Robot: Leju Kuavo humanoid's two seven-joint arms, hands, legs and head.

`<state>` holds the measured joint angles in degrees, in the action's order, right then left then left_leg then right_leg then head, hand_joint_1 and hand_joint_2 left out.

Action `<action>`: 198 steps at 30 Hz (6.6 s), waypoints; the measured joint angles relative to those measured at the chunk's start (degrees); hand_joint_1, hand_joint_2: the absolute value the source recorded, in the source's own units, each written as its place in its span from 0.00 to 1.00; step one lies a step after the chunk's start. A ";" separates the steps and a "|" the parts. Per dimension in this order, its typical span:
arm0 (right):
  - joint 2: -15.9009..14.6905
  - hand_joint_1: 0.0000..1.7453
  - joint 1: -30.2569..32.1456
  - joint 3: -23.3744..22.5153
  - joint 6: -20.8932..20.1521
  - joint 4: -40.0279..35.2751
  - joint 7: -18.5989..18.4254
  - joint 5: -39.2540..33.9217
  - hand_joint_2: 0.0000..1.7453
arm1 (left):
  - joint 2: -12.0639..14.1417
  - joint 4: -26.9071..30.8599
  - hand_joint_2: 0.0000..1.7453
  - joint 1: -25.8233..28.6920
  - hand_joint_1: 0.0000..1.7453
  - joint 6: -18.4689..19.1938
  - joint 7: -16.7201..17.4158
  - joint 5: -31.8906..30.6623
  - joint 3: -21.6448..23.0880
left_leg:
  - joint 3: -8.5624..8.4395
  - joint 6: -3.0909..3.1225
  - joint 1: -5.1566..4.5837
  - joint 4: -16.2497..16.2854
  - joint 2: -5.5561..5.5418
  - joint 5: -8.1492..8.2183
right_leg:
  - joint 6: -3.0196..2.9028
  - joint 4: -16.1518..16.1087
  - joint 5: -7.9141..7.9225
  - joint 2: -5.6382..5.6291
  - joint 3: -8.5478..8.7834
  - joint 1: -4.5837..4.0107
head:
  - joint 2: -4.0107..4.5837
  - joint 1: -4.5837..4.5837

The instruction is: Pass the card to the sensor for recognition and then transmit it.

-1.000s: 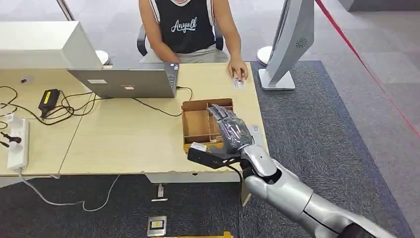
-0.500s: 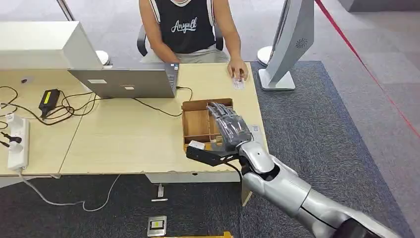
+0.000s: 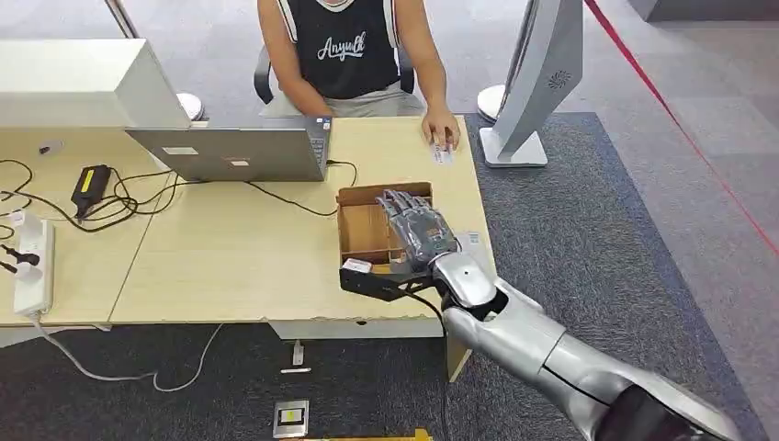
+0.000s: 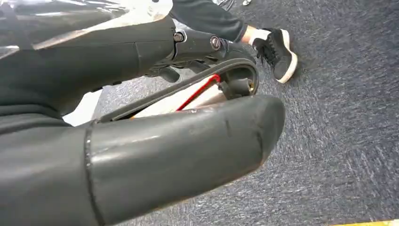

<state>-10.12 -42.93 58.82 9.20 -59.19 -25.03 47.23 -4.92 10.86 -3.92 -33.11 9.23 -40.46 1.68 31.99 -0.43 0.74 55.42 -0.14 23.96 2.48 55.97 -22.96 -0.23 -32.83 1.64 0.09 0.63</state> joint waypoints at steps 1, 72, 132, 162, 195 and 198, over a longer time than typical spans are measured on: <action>0.13 0.00 -0.11 0.11 -0.11 0.50 0.00 0.04 1.00 | 0.00 0.00 0.00 0.00 0.00 -0.04 0.02 0.17 0.09 | 0.00 0.00 0.00 0.00 0.00 0.00 | 0.00 0.00 0.00 0.00 0.00 0.00 | 0.00 0.00; -4.00 0.00 1.63 -2.12 -3.46 4.99 -4.74 -1.46 1.00 | 1.05 0.48 0.00 0.51 0.00 -1.03 1.90 6.93 8.00 | -0.05 0.00 0.00 0.01 0.01 0.00 | 0.00 0.00 0.00 0.00 0.00 0.00 | 0.00 0.00; 2.86 0.00 1.82 -0.28 -4.42 6.47 1.38 -3.21 1.00 | 1.49 1.42 0.00 0.66 0.00 -1.49 1.09 11.30 13.88 | -0.03 0.00 0.01 0.00 0.00 0.00 | -0.01 0.01 0.00 0.00 0.00 -0.01 | -0.02 0.00; 2.47 0.00 -0.32 0.29 0.54 10.36 0.61 -3.85 1.00 | 2.08 1.81 0.00 0.71 0.00 -2.19 2.10 16.76 19.17 | -0.04 0.00 0.00 0.01 0.01 0.00 | 0.00 0.00 0.00 0.00 0.00 0.00 | -0.02 0.00; 1.25 0.00 -0.44 -0.76 -0.40 10.36 0.48 -4.22 1.00 | 2.78 1.86 0.00 0.71 0.00 -2.73 2.60 19.41 22.45 | -0.04 0.00 0.00 0.01 0.01 0.00 | 0.00 0.00 0.00 0.00 0.00 0.00 | 0.00 0.00; 1.16 0.00 -0.39 -0.76 -0.96 10.34 0.33 -4.22 1.00 | 2.91 1.88 0.00 0.71 0.00 -2.73 2.62 19.76 22.99 | -0.05 0.00 0.00 0.01 0.01 0.00 | 0.00 0.00 0.00 0.00 0.00 0.00 | -0.02 0.00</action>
<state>-8.96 -43.32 58.05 8.24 -48.85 -24.70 43.01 -2.01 12.74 -3.22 -35.85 11.85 -20.70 24.68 31.95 -0.44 0.74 55.42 -0.13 23.96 2.47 55.98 -22.96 -0.23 -32.83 1.64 0.07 0.63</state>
